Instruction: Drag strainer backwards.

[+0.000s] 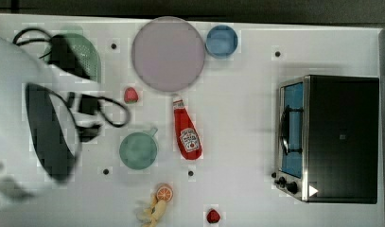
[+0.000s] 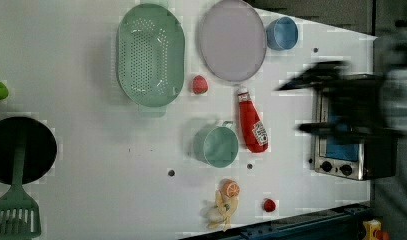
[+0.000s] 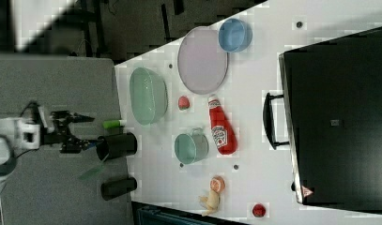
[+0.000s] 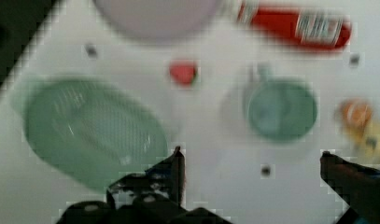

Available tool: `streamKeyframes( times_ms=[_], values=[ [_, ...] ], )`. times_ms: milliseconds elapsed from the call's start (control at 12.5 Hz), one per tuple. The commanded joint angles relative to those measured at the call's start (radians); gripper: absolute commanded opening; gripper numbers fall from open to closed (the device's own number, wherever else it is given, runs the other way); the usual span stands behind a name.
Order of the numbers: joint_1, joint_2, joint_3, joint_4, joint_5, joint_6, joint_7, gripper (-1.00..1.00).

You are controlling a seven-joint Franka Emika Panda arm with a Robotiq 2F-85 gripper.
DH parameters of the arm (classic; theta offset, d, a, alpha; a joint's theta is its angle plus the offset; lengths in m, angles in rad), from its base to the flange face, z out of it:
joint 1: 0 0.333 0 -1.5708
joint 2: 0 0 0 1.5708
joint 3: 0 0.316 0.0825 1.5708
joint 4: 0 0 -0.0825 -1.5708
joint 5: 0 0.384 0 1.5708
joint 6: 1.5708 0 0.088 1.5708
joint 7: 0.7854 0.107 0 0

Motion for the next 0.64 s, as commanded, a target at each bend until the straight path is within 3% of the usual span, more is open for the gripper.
streamKeyframes(
  times_ms=[80, 640],
  values=[
    [0.021, 0.092, 0.020, 0.097, -0.014, 0.073, 0.250, 1.00],
    [0.119, 0.490, -0.008, 0.299, -0.024, 0.215, 0.556, 1.00]
  ],
)
